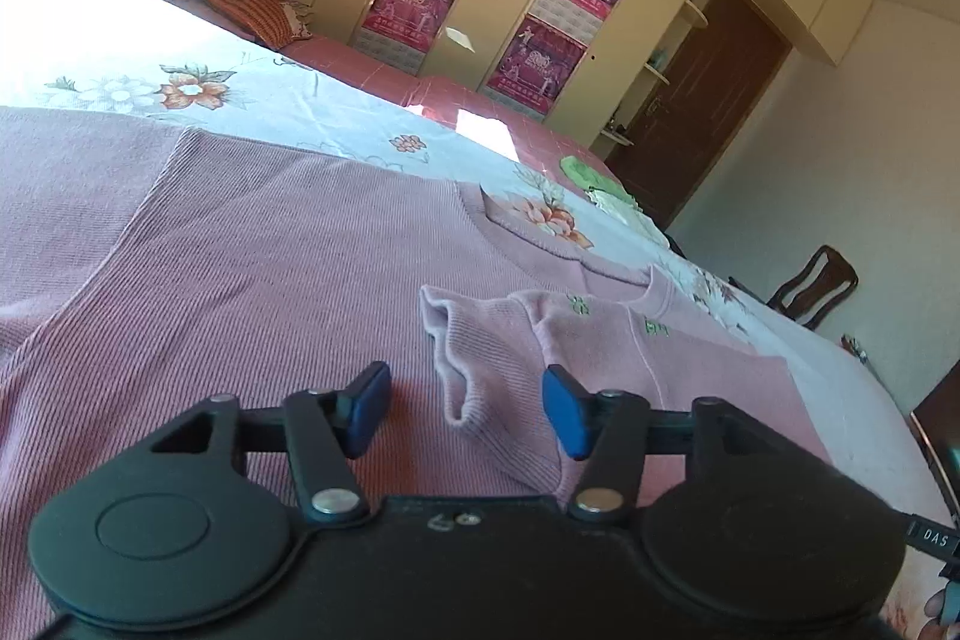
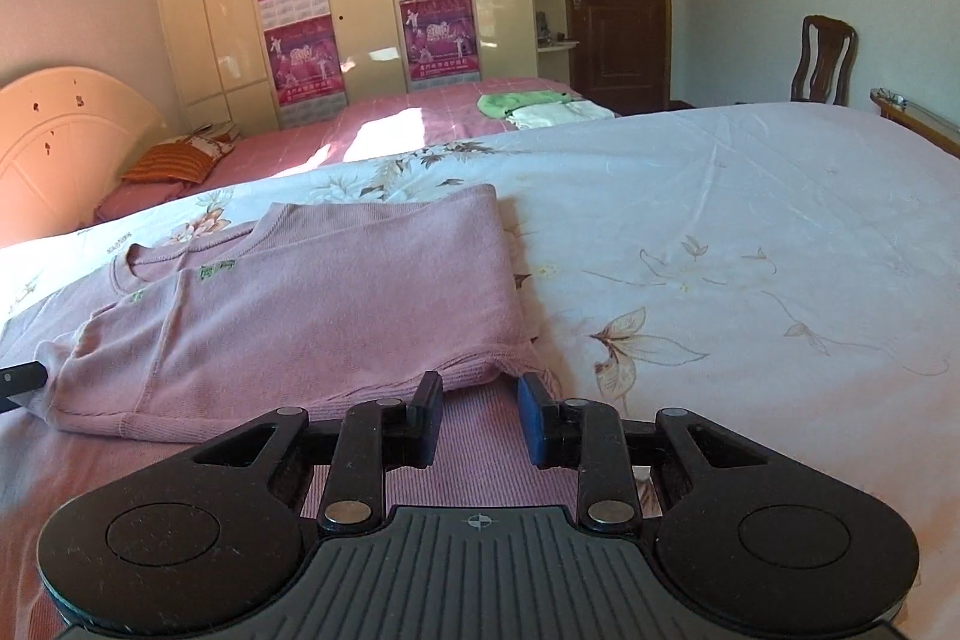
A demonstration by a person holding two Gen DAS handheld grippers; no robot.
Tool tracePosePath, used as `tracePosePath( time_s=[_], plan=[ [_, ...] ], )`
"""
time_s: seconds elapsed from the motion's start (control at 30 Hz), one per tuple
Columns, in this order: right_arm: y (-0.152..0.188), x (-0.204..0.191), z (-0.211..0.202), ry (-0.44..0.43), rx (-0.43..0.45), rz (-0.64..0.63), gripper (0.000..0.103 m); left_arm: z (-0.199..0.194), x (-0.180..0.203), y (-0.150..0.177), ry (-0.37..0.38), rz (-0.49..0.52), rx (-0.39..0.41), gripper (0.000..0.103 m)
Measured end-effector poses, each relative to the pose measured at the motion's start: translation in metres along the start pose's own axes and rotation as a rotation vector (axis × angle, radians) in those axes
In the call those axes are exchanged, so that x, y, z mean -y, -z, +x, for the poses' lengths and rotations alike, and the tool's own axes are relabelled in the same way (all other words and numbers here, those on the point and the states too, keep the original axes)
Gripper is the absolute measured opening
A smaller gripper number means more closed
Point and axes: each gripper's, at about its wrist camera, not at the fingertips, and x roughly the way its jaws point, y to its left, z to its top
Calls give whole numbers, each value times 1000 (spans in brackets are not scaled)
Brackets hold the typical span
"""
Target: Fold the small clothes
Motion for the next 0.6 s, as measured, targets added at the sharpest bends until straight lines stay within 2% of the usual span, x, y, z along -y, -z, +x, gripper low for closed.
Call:
tracePosePath(
  time_s=[0.07, 0.1, 0.13, 0.17, 0.2, 0.23, 0.3, 0.37, 0.4, 0.43, 0.47, 0.5, 0.6],
  plan=[
    [-5, 3, 7, -2, 3, -6, 28, 7, -7, -4, 21, -38, -32, 50],
    [-8, 4, 10, -9, 4, -10, 28, 12, -7, -5, 28, -41, -45, 44],
    [-9, 4, 13, -16, 4, -16, 28, 17, -5, -7, 31, -29, -59, 28],
    [-9, 4, 18, -20, -2, -30, 28, 20, -3, -9, 33, -10, -70, 6],
    [-9, 3, 25, -14, -25, -50, 24, 20, 0, -9, 13, 17, -45, 6],
    [-7, 2, 33, 5, -64, -74, 12, 13, 3, -7, -8, 44, 15, 6],
    [-3, 1, 37, 19, -76, -126, 12, 5, 10, -6, -53, 93, 77, 6],
    [-4, -1, 35, 16, -80, -156, 12, 3, 14, -4, -115, 130, 89, 9],
    [-3, 1, 35, 9, -82, -162, 12, 4, 12, -3, -176, 137, 71, 12],
    [-3, 3, 36, 1, -86, -163, 12, 5, 7, -4, -228, 120, 58, 28],
    [-4, 5, 36, -10, -90, -164, 12, 2, 2, -4, -270, 96, 61, 35],
    [-6, 8, 34, -19, -88, -154, 12, -7, -2, -5, -284, 84, 96, 41],
    [-16, 13, 28, -52, -42, -135, 12, -19, 17, -10, -228, 180, 141, 42]
  ],
)
